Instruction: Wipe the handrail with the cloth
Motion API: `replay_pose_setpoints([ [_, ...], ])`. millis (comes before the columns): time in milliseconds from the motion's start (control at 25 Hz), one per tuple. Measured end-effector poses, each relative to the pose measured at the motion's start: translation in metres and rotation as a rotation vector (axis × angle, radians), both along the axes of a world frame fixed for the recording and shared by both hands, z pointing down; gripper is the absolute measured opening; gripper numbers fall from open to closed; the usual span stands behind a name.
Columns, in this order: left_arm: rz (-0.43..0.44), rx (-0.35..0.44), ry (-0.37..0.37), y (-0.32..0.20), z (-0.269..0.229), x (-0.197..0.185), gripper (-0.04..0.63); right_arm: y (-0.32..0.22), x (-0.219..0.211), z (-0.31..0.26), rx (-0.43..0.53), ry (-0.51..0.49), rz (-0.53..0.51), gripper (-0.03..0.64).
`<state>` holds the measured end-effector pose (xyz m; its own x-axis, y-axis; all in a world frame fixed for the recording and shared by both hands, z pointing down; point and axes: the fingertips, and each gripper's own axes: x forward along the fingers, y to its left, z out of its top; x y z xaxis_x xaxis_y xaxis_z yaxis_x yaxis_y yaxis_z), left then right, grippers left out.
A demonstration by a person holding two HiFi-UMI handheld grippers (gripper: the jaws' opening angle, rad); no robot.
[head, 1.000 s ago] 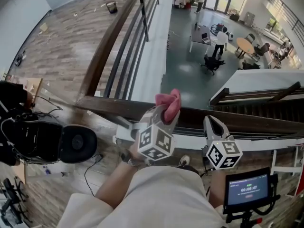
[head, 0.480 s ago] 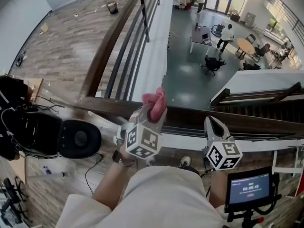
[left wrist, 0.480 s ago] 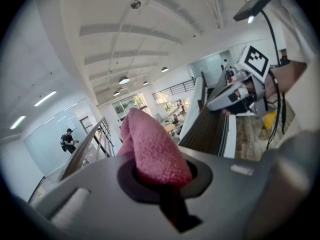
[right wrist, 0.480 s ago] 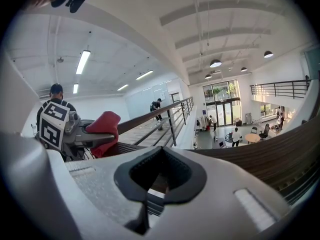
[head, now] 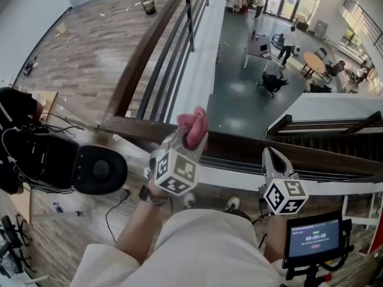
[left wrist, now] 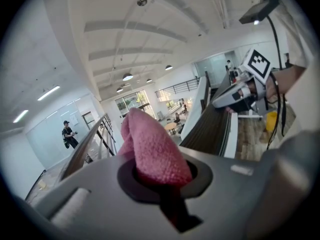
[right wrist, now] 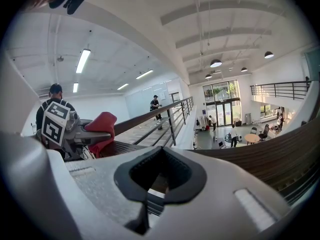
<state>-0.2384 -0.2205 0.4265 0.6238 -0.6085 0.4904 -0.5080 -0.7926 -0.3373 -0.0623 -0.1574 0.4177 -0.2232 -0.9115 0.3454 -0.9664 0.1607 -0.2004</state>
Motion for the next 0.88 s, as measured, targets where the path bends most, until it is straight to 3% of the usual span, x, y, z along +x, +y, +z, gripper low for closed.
replay_pose_setpoints([
  [880,-0.085,-0.04,0.031,-0.017,-0.004,-0.036,0.032,-0.004,0.005,-0.003,0.0,0.0,0.005,0.003],
])
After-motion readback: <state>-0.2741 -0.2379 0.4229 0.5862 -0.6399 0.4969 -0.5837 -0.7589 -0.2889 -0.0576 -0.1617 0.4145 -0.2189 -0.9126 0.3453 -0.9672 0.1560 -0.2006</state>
